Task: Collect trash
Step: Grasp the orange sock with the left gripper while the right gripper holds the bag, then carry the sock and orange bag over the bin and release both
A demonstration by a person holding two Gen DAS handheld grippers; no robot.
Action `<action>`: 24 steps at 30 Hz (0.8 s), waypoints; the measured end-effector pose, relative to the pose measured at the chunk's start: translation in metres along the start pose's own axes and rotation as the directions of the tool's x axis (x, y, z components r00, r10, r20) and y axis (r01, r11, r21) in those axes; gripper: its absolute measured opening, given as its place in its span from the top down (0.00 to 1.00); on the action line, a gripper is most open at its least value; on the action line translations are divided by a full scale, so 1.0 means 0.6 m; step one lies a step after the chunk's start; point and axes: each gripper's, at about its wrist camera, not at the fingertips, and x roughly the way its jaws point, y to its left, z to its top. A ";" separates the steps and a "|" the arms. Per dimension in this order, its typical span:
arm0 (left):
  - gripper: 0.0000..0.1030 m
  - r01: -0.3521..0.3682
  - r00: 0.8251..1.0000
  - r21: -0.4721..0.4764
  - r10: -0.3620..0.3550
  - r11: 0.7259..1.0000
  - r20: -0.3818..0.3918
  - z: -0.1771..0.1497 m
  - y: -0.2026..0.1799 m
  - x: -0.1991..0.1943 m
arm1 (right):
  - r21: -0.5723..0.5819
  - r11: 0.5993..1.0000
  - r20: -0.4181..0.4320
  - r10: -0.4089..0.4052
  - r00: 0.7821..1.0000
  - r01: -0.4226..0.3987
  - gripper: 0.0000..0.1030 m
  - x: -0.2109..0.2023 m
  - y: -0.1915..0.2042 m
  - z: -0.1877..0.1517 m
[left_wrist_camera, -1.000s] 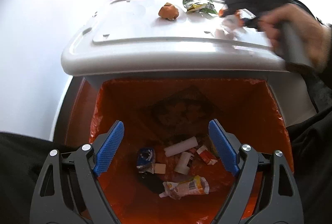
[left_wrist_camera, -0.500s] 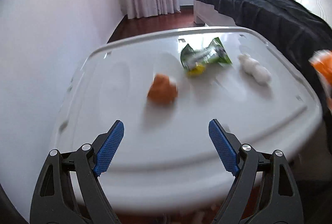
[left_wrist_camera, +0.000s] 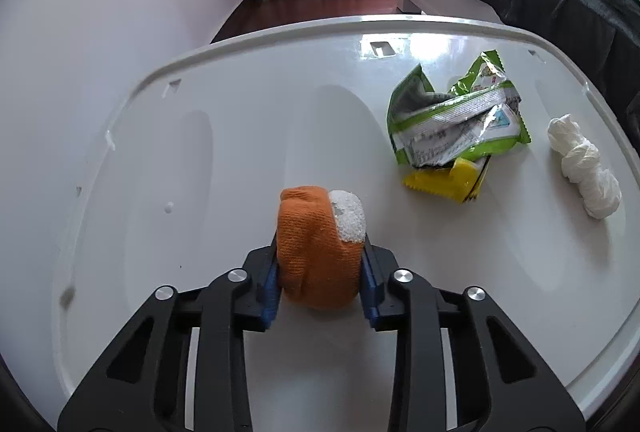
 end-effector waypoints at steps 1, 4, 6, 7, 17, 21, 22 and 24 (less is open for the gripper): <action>0.76 0.006 1.000 0.002 -0.006 1.000 0.005 -0.001 -0.001 -0.003 | 0.003 1.000 -0.002 0.002 1.000 -0.002 0.67 0.000 0.000 -0.001; 0.77 -0.007 1.000 0.010 0.007 1.000 0.021 -0.009 -0.001 -0.012 | -0.010 1.000 -0.008 -0.009 1.000 0.009 0.67 0.004 0.005 -0.004; 0.77 -0.014 0.999 0.011 0.014 1.000 0.033 -0.020 0.000 -0.026 | -0.023 1.000 -0.012 -0.018 1.000 0.018 0.67 0.007 0.008 -0.006; 0.77 -0.006 0.999 0.008 0.006 1.000 0.040 -0.026 0.002 -0.039 | -0.027 0.999 -0.011 -0.023 1.000 0.022 0.67 0.008 0.009 -0.006; 0.77 0.070 0.990 -0.021 -0.067 0.997 0.123 -0.079 0.021 -0.206 | -0.133 0.990 0.009 -0.047 0.999 0.047 0.67 0.009 0.045 -0.033; 0.77 0.086 0.986 -0.013 -0.083 0.996 0.141 -0.125 0.023 -0.270 | -0.194 0.980 0.014 -0.030 0.999 0.032 0.67 -0.004 0.068 -0.064; 0.77 0.092 0.985 -0.005 -0.091 0.996 0.144 -0.142 0.021 -0.285 | -0.207 0.978 0.016 -0.024 1.000 0.027 0.67 -0.008 0.073 -0.073; 0.77 0.092 0.984 0.007 -0.092 0.996 0.150 -0.177 0.020 -0.309 | -0.218 0.976 0.000 -0.004 1.000 0.004 0.67 -0.017 0.081 -0.103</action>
